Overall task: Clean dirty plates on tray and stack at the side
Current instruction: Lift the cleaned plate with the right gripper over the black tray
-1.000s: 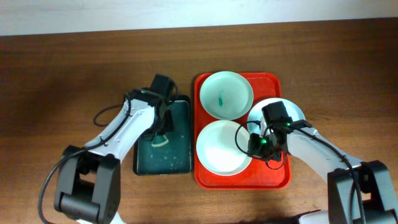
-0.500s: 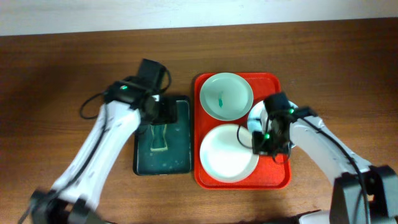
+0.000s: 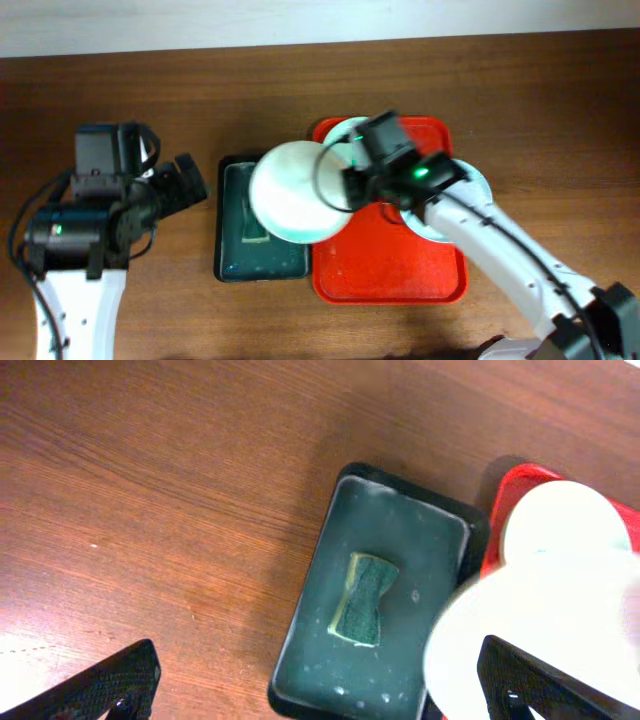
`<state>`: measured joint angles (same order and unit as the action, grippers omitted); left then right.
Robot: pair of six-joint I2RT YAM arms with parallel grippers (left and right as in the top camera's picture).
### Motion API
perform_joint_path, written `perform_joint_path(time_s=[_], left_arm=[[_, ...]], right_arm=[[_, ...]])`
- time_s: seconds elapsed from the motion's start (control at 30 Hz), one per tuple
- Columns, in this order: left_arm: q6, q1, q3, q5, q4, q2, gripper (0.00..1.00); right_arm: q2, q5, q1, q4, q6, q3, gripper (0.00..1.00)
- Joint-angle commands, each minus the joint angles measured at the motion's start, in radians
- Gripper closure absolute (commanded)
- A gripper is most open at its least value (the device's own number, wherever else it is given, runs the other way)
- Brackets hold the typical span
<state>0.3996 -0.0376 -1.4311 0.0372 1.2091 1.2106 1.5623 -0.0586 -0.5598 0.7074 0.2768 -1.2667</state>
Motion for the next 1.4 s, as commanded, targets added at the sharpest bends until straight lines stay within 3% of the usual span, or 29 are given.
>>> perform_joint_path(time_s=[0.0,0.13,0.4,0.67,0.87,1.37], left_arm=[[-0.009,0.003,-0.012,0.003,0.005,-0.012,0.01],[-0.009,0.003,-0.011,0.003,0.005,-0.012,0.01],[-0.008,0.003,-0.011,0.003,0.005,-0.013,0.01],[-0.009,0.003,-0.011,0.003,0.005,-0.012,0.01],[-0.008,0.003,-0.011,0.003,0.005,-0.012,0.00],[-0.009,0.003,-0.011,0.003,0.005,-0.012,0.01]], right_arm=[[0.042,0.206,-0.097,-0.097,0.011,-0.019,0.96],[0.041,0.425,-0.195,-0.179,-0.003,-0.025,0.96],[0.041,0.734,-0.360,-0.233,-0.177,-0.029,0.96],[0.027,0.917,-0.460,-0.233,-0.238,-0.029,0.96],[0.027,1.022,-0.521,-0.233,-0.299,-0.029,0.96],[0.027,1.025,-0.528,-0.233,-0.299,-0.029,0.96]])
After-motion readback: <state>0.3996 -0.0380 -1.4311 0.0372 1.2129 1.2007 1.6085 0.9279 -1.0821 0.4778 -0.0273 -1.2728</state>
